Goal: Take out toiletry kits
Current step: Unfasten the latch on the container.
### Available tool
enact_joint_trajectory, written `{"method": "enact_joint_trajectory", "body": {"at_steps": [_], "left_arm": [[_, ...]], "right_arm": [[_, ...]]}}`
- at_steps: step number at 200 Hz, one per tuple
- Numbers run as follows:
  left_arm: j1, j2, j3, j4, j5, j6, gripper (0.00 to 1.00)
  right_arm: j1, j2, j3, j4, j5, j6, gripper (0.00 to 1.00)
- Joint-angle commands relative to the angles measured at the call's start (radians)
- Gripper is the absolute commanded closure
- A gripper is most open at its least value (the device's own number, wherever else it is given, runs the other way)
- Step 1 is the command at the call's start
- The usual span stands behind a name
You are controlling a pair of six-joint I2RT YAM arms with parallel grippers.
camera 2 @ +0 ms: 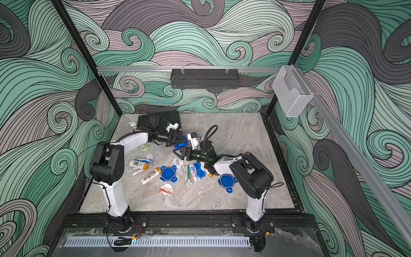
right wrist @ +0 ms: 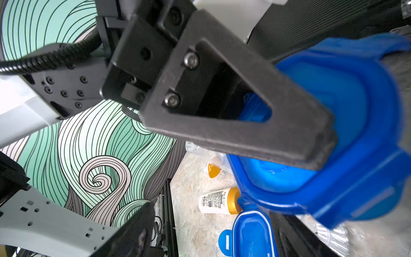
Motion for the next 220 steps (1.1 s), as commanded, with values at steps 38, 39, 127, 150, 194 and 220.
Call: {"method": "enact_joint_trajectory", "body": {"at_steps": [38,39,127,150,194,220], "left_arm": [[-0.001,0.020,-0.113,-0.001,-0.157,-0.068,0.87],[-0.001,0.021,-0.113,-0.001,-0.157,-0.068,0.87],[0.005,0.012,-0.132,-0.007,-0.179,-0.100,0.92],[0.006,-0.017,-0.151,0.004,-0.175,-0.120,0.93],[0.012,-0.062,-0.138,-0.025,-0.157,-0.130,0.93],[0.018,-0.038,-0.112,-0.054,-0.163,-0.114,0.94]], "right_arm": [[0.030,-0.016,0.019,0.026,0.073,0.009,0.18],[0.031,-0.015,0.019,0.027,0.075,0.009,0.18],[0.040,-0.003,0.018,0.065,0.139,0.023,0.18],[0.039,-0.003,0.015,0.066,0.154,-0.016,0.18],[0.021,-0.014,-0.014,0.127,0.176,-0.028,0.18],[-0.026,-0.031,-0.039,0.112,0.135,0.006,0.18]]}}
